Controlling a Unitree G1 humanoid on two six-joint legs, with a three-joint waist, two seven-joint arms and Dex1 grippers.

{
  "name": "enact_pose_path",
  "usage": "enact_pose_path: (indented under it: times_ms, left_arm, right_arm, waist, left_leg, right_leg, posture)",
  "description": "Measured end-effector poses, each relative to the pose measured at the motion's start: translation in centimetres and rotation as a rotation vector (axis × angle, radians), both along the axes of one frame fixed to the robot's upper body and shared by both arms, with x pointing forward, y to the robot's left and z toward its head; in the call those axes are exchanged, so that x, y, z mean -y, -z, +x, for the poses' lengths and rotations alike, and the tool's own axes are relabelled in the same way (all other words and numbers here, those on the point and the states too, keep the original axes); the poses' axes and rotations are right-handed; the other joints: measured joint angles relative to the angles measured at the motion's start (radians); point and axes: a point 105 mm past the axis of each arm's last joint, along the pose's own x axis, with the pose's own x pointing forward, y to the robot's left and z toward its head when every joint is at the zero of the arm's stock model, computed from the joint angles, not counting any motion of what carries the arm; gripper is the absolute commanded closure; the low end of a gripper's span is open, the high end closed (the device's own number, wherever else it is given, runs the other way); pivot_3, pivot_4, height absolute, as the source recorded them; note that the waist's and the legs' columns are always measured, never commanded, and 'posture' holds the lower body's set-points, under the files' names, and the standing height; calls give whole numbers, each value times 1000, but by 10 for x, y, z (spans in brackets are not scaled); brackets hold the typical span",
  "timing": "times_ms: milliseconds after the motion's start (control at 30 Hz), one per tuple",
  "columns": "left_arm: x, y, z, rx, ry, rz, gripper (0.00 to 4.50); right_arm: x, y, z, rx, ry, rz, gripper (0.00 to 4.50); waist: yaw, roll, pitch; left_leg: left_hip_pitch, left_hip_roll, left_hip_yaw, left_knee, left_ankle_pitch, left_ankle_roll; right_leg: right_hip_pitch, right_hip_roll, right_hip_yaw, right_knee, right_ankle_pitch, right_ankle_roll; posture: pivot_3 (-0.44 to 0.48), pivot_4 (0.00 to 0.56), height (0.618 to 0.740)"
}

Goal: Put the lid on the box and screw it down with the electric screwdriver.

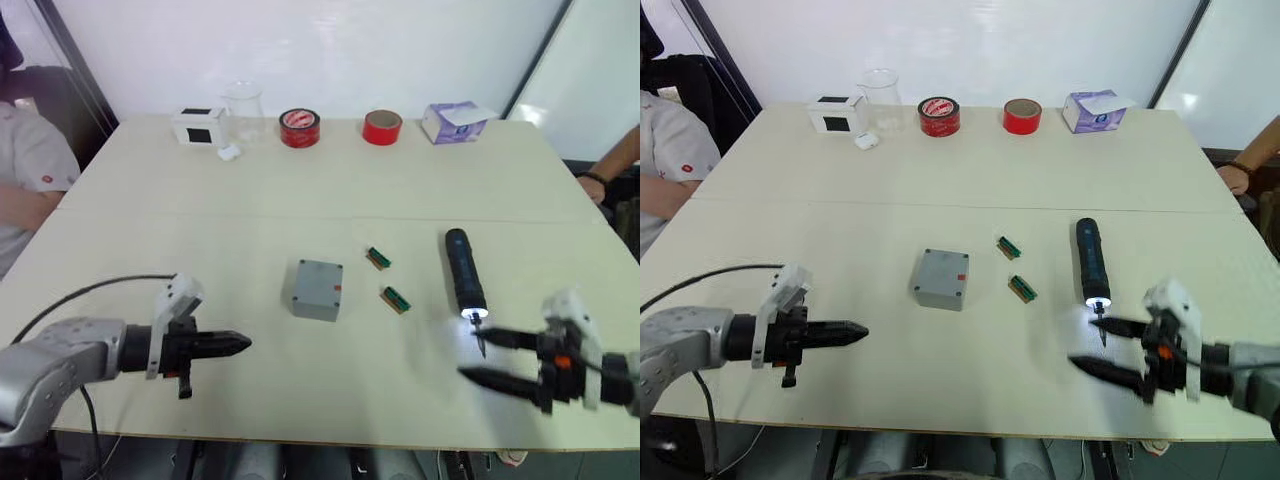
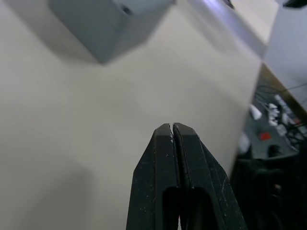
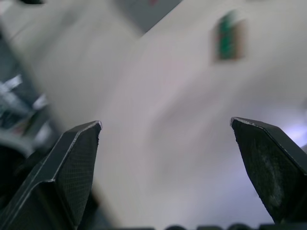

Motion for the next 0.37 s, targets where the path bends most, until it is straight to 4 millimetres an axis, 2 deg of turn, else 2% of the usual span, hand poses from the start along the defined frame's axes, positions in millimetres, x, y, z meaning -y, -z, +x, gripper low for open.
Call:
enact_pose_path:
  times_ms: [167,367]
  left_arm:
    - [-2,16,-16,-71,-12,2,4500]
    - [4,13,-18,-54,1,-9,4500]
  right_arm:
    - [-15,8,-14,-38,-73,24,49]
    - [-18,11,-15,-33,-91,32,49]
  waist:
    - [-11,0,0]
    - [-10,-1,0]
  left_leg:
    - [7,1,0,-2,0,-1]
    - [6,1,0,-3,0,0]
  right_leg:
    - [4,-2,0,1,0,-1]
    - [4,-1,0,0,1,-7]
  posture:
    - [0,150,740]
    - [0,150,740]
